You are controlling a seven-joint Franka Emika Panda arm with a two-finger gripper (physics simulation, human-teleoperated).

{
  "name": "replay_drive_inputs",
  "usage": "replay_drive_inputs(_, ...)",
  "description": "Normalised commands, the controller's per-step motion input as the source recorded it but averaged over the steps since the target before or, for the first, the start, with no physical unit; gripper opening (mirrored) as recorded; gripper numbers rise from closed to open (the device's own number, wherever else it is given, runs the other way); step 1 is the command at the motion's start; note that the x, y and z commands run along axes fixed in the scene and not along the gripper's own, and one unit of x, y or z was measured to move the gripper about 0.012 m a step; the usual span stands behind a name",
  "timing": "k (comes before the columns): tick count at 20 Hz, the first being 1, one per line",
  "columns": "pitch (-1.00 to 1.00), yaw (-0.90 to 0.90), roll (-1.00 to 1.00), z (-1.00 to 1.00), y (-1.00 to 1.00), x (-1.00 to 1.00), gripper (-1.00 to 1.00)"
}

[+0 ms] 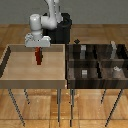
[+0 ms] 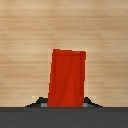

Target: Place the box of cereal into the appropriate compartment.

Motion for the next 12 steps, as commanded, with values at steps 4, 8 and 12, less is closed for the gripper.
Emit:
replay_drive_inputs(4,0.0,0.0,0.0,0.5,0.0,0.0,-1.0)
replay_drive_inputs(8,0.0,0.0,0.0,1.0,0.0,0.0,-1.0)
replay_drive_inputs(12,0.0,0.0,0.0,1.0,0.0,0.0,-1.0)
